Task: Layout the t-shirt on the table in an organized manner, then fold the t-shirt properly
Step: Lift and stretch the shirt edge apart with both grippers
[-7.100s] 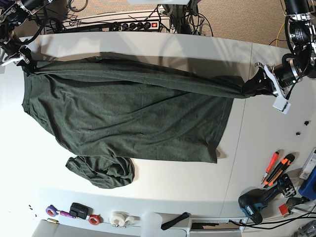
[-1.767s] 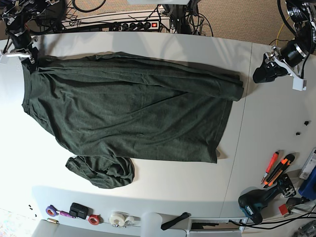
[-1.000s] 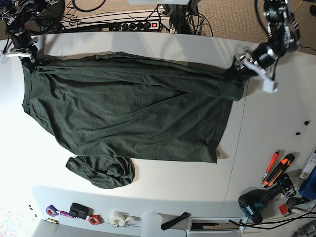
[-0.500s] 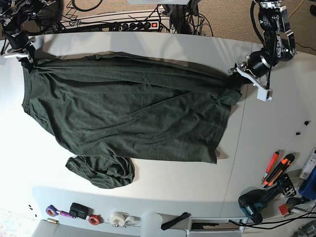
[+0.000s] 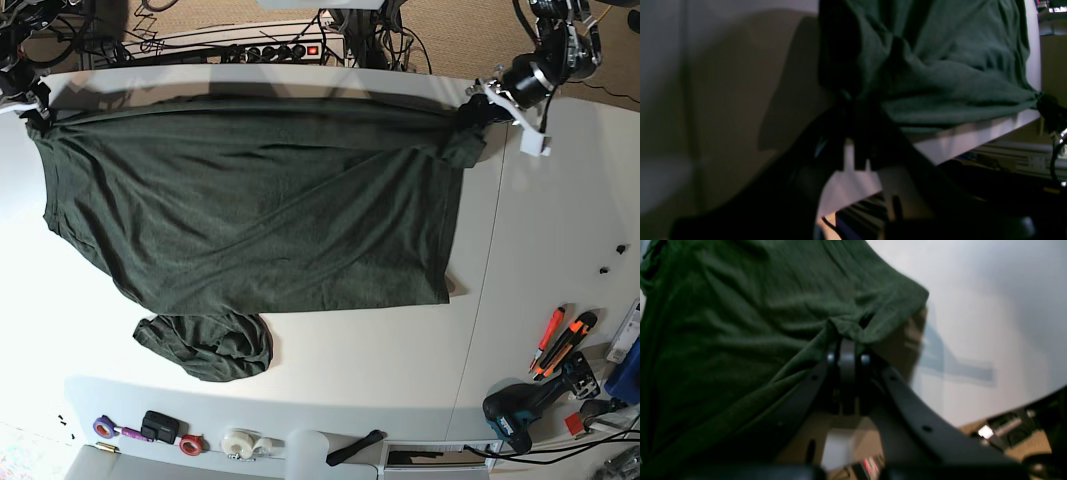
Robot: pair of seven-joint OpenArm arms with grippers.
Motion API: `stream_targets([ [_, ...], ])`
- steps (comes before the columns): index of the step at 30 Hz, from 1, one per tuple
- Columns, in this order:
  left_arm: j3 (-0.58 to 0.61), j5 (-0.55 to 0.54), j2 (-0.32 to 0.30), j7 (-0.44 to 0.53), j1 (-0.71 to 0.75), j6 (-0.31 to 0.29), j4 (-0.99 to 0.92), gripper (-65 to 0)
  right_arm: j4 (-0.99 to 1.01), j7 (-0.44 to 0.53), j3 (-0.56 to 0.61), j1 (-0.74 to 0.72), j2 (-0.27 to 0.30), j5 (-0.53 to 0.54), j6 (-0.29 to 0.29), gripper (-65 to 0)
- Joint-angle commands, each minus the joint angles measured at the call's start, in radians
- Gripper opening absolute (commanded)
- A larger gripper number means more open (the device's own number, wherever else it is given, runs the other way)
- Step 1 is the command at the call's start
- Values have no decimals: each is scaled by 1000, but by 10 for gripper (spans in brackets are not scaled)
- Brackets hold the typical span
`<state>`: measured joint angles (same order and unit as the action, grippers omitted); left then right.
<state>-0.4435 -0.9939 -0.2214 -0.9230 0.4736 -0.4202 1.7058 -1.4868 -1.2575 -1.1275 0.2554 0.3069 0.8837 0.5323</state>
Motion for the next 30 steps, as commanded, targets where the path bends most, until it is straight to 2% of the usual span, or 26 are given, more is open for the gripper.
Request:
stream_targets([
  [1, -21, -10, -10, 3, 14, -13, 14, -650, -17, 16, -7, 0, 26, 17, 14, -650],
  [9, -107, -62, -17, -33, 48, -52, 14, -650, -17, 0, -7, 51, 26, 50, 29, -650],
  [24, -109, -84, -17, -49, 56, -53, 14, -650, -17, -16, -60, 82, 25, 69, 29, -650],
  [26, -109, -84, -17, -49, 56, -53, 14, -650, -17, -25, -60, 82, 26, 69, 42, -641],
  [27, -109, -84, -17, -49, 56, -53, 14, -624, -17, -26, -60, 82, 25, 69, 56, -564],
  [29, -109, -84, -17, -49, 56, -53, 14, -485, -17, -24, -59, 82, 25, 69, 62, -409],
  [30, -109, -83, -17, -49, 56, -53, 14, -427, -17, -23, -59, 82, 25, 69, 61, -367],
])
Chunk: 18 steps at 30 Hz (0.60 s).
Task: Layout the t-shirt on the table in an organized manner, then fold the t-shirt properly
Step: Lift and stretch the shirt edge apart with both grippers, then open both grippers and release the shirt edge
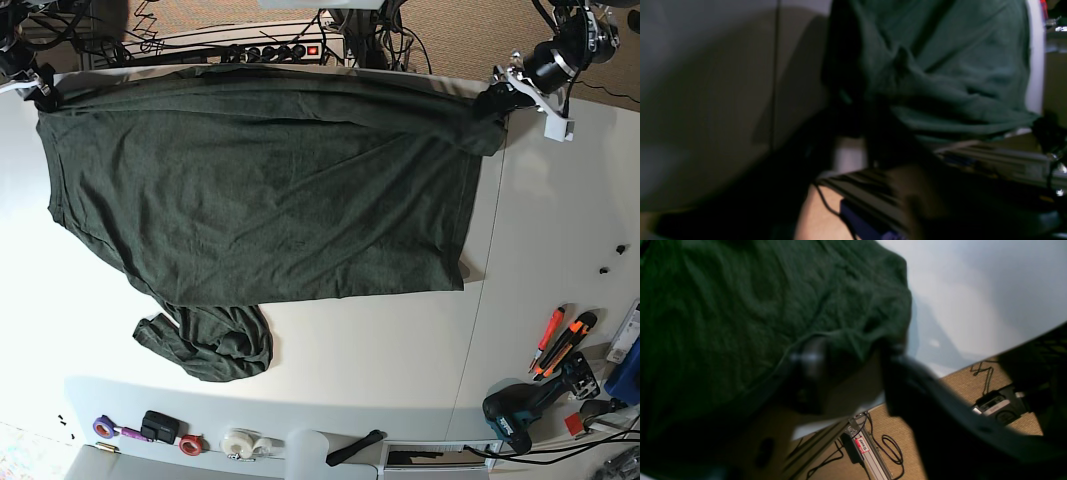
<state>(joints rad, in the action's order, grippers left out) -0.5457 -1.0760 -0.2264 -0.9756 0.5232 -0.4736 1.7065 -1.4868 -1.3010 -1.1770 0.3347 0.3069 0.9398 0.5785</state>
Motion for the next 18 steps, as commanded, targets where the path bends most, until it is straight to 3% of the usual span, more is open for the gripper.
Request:
stream_targets([
  [1, -7, 4, -12, 3, 6, 1, 13, -385, -17, 20, -10, 3, 25, 13, 15, -358],
  [7, -7, 26, -12, 5, 6, 1, 13, -366, -17, 39, -10, 3, 32, 12, 15, -358],
  [12, -35, 124, -13, 50, 5, 1, 14, -366, -17, 38, -17, 3, 98, -15, 15, -358],
  [18, -126, 114, -57, 56, 3, 1, 15, -366, -17, 35, -24, 3, 167, -25, 13, -358],
])
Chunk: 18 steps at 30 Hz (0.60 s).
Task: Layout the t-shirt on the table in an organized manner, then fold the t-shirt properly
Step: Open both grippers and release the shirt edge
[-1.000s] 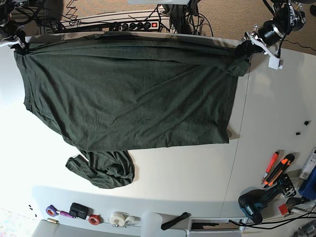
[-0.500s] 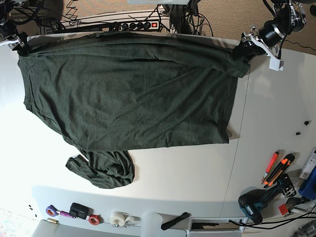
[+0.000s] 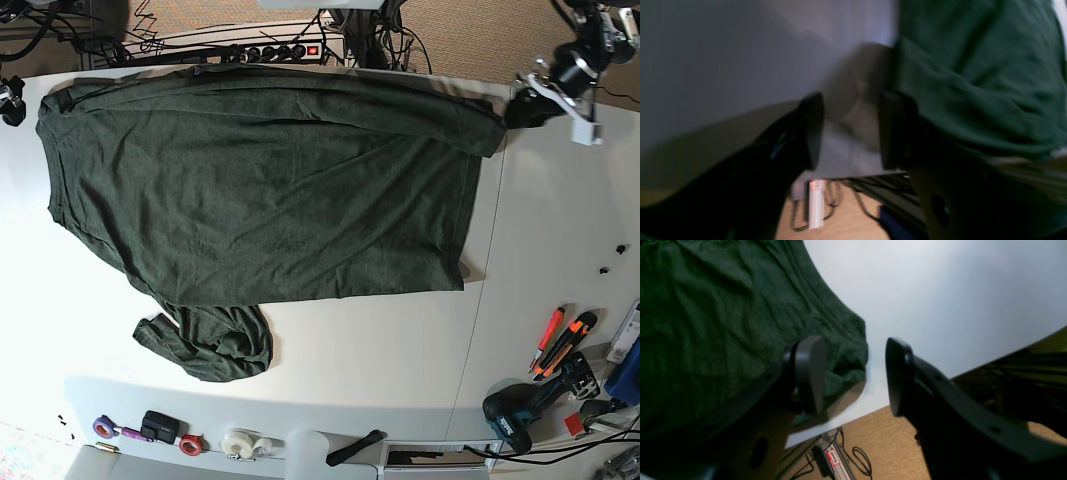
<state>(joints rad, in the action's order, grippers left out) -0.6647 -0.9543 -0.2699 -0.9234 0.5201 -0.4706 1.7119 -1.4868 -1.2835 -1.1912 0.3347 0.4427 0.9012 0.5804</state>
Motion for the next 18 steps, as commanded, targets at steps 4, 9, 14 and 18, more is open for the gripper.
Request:
stream_targets([
  [4, -34, -36, -54, -2, 6, -7, 17, -366, -17, 19, -10, 3, 43, 13, 11, -359],
  [9, -45, -98, -108, -26, 6, -55, 97, -367, -17, 94, -8, -12, 75, 14, 11, -359],
  [14, -45, -97, -166, -21, -60, -77, 191, -367, -17, 139, -6, -130, 124, 13, 42, -359],
  [18, -45, -97, -184, -19, -160, -72, 196, -367, -17, 145, 28, -240, 126, 10, 68, -359],
])
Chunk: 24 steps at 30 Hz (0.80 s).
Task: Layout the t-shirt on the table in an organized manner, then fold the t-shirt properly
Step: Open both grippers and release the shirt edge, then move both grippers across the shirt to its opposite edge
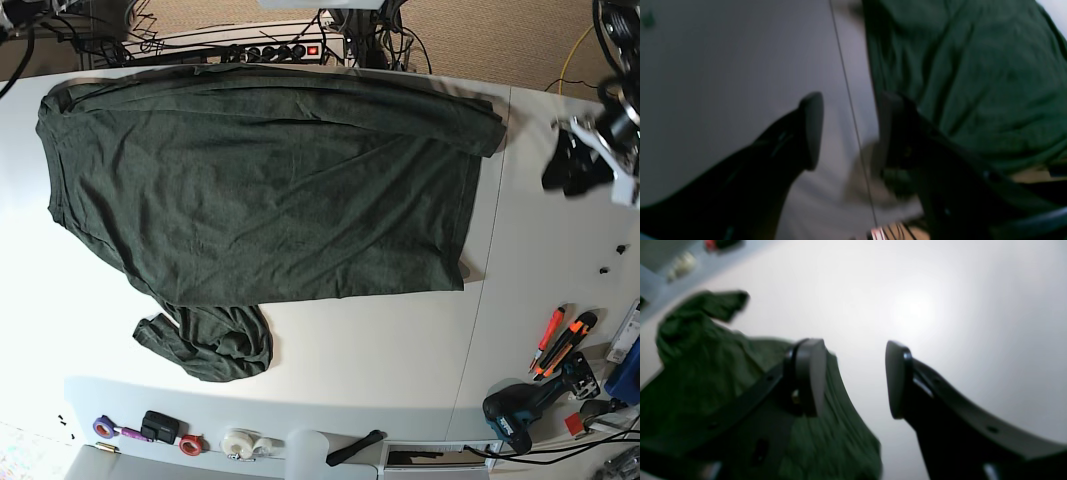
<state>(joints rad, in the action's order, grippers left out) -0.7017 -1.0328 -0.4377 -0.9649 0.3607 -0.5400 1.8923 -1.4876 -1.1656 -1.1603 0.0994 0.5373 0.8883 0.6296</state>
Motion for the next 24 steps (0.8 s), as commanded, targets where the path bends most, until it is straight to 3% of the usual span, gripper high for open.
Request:
stream_targets([
  [1, -7, -19, -16, 23, -23, 8, 15, -367, -16, 39, 23, -23, 31, 11, 22, -359],
  [4, -7, -14, -16, 23, -80, 30, 10, -367, -16, 107, 145, -68, 31, -65, 22, -359],
  [8, 12, -13, -16, 23, -130, 30, -1, -367, -16, 274, 360, -123, 31, -271, 9, -359],
  [11, 82, 52, -16, 43, -160, 45, -11, -367, -16, 383, 520, -182, 31, -445, -66, -359],
  [16, 280, 250, -16, 168, -204, 140, -67, -369, 18, 455, 746, -312, 31, -681, -185, -359],
  [19, 388, 324, -11, 185, -279, 186, -167, -380, 124, 469, 846, -406, 31, -732, -212, -359],
  [24, 491, 327, -7, 205, -470, 203, -468, -380, 416, 478, 945, -573, 31, -731, -219, -359],
])
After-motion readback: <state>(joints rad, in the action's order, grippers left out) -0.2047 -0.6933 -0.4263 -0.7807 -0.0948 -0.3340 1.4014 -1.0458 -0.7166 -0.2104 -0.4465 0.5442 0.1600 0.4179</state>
